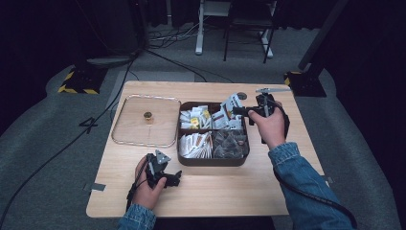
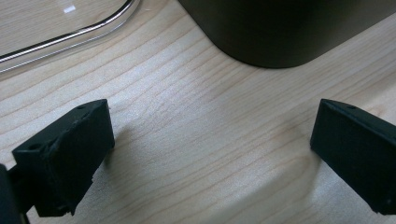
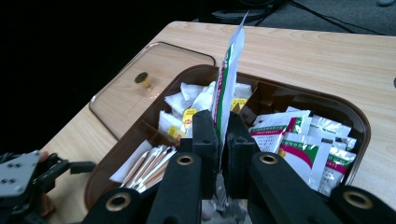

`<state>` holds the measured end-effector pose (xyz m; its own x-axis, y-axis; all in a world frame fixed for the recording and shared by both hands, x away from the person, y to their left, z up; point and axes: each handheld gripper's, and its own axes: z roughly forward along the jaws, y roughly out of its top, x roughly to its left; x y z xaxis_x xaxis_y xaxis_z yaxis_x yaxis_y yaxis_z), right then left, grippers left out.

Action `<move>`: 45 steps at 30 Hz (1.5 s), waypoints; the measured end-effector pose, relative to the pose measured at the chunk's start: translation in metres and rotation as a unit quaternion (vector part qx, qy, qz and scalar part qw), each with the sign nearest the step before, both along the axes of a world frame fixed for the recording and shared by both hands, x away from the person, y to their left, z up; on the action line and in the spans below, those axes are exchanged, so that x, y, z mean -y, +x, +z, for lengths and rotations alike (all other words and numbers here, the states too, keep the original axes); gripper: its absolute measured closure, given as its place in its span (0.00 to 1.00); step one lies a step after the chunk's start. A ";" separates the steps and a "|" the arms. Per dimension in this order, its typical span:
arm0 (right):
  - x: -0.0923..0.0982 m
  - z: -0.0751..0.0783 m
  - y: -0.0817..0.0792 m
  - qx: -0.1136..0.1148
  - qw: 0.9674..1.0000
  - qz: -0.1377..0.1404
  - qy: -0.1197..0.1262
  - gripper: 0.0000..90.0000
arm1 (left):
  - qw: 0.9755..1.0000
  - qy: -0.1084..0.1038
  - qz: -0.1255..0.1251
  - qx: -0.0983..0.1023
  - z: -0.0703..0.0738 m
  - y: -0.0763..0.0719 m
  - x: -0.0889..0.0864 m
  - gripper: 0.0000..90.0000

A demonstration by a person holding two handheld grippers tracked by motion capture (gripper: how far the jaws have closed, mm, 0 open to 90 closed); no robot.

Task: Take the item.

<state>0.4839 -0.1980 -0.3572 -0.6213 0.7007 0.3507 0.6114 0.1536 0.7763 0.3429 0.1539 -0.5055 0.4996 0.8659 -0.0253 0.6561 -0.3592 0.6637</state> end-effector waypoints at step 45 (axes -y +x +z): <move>0.112 -0.030 -0.060 -0.014 0.998 -0.062 -0.018 0.96 | 1.000 0.001 -0.001 0.000 0.000 0.000 0.000 0.00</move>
<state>0.4239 -0.3100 -0.3869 -0.5189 0.7847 0.3390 0.6483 0.1028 0.7544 0.3429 0.1540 -0.5054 0.5007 0.8653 -0.0236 0.6561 -0.3615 0.6625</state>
